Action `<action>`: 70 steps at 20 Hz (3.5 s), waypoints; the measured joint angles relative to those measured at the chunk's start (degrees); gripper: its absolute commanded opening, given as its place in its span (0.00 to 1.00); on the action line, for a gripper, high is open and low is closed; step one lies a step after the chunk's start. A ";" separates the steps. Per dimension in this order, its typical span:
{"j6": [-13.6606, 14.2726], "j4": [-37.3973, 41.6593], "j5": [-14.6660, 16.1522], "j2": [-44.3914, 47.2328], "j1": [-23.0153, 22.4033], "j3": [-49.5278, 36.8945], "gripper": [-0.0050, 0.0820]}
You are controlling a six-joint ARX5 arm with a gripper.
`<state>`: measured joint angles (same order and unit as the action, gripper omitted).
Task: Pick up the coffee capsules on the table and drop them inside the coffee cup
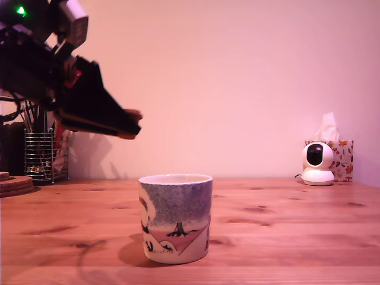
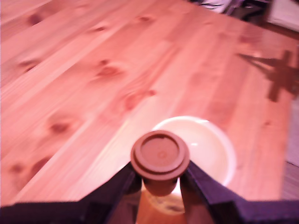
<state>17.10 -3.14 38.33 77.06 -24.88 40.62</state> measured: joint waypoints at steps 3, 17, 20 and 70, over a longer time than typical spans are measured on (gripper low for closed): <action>1.11 0.17 0.11 -0.07 -2.08 0.00 0.27; 2.91 0.94 -1.03 -0.07 -9.09 0.00 0.27; 3.76 0.96 -2.62 -0.07 -9.99 0.00 0.27; 4.07 4.28 -5.86 5.66 -11.45 0.00 0.56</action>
<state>21.17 1.15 32.47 82.72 -36.34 40.62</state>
